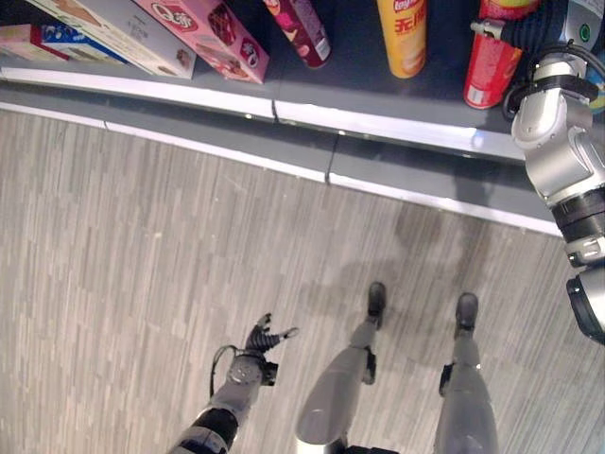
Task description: Put the goods on the table back onto the shelves and tidy them up.
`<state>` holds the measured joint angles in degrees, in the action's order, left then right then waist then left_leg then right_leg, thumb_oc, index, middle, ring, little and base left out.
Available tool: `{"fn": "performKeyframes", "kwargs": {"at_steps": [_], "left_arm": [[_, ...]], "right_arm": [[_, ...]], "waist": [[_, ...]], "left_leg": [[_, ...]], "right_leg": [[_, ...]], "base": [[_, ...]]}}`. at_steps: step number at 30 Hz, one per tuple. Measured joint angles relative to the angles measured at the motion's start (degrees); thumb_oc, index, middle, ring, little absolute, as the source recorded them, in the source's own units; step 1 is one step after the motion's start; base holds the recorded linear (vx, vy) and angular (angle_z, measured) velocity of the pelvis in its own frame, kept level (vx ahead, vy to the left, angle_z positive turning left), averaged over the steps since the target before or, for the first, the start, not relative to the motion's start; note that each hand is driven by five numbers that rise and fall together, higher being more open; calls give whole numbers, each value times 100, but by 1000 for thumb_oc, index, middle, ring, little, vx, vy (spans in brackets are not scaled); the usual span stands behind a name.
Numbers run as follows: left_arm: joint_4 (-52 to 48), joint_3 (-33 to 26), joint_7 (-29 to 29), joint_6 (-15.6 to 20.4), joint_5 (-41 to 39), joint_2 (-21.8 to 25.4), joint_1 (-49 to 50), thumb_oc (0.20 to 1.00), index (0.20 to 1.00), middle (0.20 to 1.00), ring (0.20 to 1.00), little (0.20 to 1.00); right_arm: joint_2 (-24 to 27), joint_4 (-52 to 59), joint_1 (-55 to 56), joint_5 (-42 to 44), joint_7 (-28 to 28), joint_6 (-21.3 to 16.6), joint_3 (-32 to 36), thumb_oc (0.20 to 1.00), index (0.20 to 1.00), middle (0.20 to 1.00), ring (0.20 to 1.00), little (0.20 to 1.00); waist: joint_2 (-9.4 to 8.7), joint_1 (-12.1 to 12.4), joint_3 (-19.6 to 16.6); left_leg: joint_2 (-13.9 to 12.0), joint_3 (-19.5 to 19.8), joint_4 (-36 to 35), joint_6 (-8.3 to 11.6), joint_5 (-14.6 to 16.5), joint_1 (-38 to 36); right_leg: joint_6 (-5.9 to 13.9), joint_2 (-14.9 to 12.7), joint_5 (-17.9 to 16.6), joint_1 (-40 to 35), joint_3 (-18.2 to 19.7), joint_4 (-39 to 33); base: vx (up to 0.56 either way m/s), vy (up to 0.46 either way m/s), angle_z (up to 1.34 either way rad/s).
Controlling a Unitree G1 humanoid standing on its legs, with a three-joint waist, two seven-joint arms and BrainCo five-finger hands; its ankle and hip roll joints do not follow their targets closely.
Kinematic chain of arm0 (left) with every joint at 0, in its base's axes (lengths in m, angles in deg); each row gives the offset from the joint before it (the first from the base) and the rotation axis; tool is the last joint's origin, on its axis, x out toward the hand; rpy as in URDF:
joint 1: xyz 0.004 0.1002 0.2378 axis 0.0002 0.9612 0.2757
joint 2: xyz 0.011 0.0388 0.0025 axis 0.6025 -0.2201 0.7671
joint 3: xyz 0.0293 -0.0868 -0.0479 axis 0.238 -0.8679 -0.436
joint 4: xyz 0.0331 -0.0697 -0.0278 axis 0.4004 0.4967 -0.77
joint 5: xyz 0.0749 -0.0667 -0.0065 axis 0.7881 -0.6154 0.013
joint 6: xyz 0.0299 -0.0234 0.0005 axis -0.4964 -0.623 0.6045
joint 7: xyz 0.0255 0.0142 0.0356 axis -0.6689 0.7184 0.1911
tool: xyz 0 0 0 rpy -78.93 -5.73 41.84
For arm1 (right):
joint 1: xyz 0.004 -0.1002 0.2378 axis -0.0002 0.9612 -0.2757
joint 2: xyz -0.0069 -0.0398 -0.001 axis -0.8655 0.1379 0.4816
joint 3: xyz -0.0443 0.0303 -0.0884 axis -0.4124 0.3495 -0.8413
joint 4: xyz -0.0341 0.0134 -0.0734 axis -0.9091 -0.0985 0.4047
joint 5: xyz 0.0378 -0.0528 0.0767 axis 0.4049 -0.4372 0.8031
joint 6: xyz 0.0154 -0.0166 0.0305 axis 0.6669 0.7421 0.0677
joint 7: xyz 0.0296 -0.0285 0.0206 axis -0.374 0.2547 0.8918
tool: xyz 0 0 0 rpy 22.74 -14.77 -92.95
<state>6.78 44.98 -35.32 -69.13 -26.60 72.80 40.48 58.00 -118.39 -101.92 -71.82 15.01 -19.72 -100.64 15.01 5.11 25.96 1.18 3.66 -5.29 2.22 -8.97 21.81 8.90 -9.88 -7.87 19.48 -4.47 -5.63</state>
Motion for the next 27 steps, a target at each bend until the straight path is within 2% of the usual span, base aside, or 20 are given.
{"fn": "performKeyframes", "kwargs": {"at_steps": [6,11,14,16,17,18,19,20,21,23,24,25,27], "left_arm": [[4,-2,1,-3,0,0,-110,1000,1000,1000,1000,1000],[-4,-17,7,-21,-1,-23,-145,1000,1000,1000,1000,1000],[-3,-84,7,-63,-1,-145,-141,1000,1000,1000,1000,1000],[-5,-108,5,-119,-1,-175,-130,1000,1000,1000,1000,1000],[-50,-245,-2,-133,4,-229,-148,1000,1000,1000,1000,1000],[-44,-453,3,-137,5,-262,-109,1000,1000,1000,1000,1000],[-7,-534,4,-151,5,-201,-43,1000,1000,1000,1000,1000],[17,-535,-2,-185,21,-158,-33,1000,1000,1000,1000,1000],[-11,-571,-26,-246,54,-148,-34,1000,1000,1000,1000,1000],[11,-688,-104,-251,115,-84,38,1000,1000,1000,1000,1000],[30,-684,-196,-291,167,-37,40,1000,1000,1000,1000,1000],[16,-772,-266,-275,288,11,120,1000,1000,1000,1000,1000],[69,-793,-435,-261,363,66,240,1000,1000,1000,1000,1000]], "right_arm": [[-30,287,58,-7,-22,-5,63,1000,1000,1000,1000,1000],[-24,1219,516,-67,-154,-2,308,1000,1000,1000,1000,1000],[-145,2536,1362,-253,-191,-51,760,1000,1000,1000,1000,1000],[-273,2850,1666,-367,-177,-163,767,1000,1000,1000,1000,1000],[-351,3334,2179,-394,44,-184,941,1000,1000,1000,1000,1000],[-458,4096,2920,-383,183,-309,1102,1000,1000,1000,1000,1000],[-559,4383,3365,-370,345,-509,928,1000,1000,1000,1000,1000],[-618,4447,3686,-229,647,-691,683,1000,1000,1000,1000,1000],[-749,4843,4693,515,1189,-916,691,1000,1000,1000,1000,1000],[-706,4983,5856,1411,2024,-1125,344,1000,1000,1000,1000,1000],[-598,4978,6318,1960,2508,-1247,298,1000,1000,1000,1000,1000],[-459,4866,6653,2383,2960,-1273,193,1000,1000,1000,1000,1000],[-182,4439,7087,3095,3785,-1272,98,1000,1000,1000,1000,1000]], "waist": [[0,-1,0],[-1,-48,0],[-8,-119,4],[-20,-187,8],[-63,-260,25],[-168,-327,9],[-329,-398,-10],[-538,-598,-15],[-785,-688,-105],[-1217,-796,-324],[-1345,-856,-398],[-1475,-904,-463],[-1623,-1011,-662]], "left_leg": [[6,1,0,-16,-12,-28],[4,11,-1,-18,-14,-99],[-1,13,-1,-18,-14,-160],[5,6,-2,-18,-14,-219],[-2,11,-2,-15,-11,-282],[-12,12,-2,-13,-9,-351],[-21,-17,-3,12,11,-408],[-40,-97,-1,74,58,-467],[-71,-155,-3,103,85,-583],[-122,-328,-3,199,166,-726],[-136,-411,-5,272,238,-811],[-156,-477,-5,207,271,-947],[-165,-609,-7,155,372,-1200]], "right_leg": [[4,-6,-11,-31,-4,0],[13,0,-25,-100,-8,1],[13,5,-26,-186,-48,0],[13,0,-26,-238,-35,0],[14,6,-26,-309,-59,1],[12,13,-21,-391,-82,1],[4,22,-14,-418,-18,0],[2,32,-20,-416,52,1],[-7,61,-26,-513,79,2],[-15,96,-31,-523,279,0],[-12,105,-27,-586,330,0],[-15,92,-22,-677,407,-2],[-3,101,49,-843,555,-5]], "base": [[-10,8,1],[-5,12,1],[8,29,5],[37,38,1],[24,29,5],[57,42,-4],[75,25,-21],[99,35,-30],[135,22,-37],[125,27,-45],[64,23,-46],[136,55,-37],[106,38,-39]]}}
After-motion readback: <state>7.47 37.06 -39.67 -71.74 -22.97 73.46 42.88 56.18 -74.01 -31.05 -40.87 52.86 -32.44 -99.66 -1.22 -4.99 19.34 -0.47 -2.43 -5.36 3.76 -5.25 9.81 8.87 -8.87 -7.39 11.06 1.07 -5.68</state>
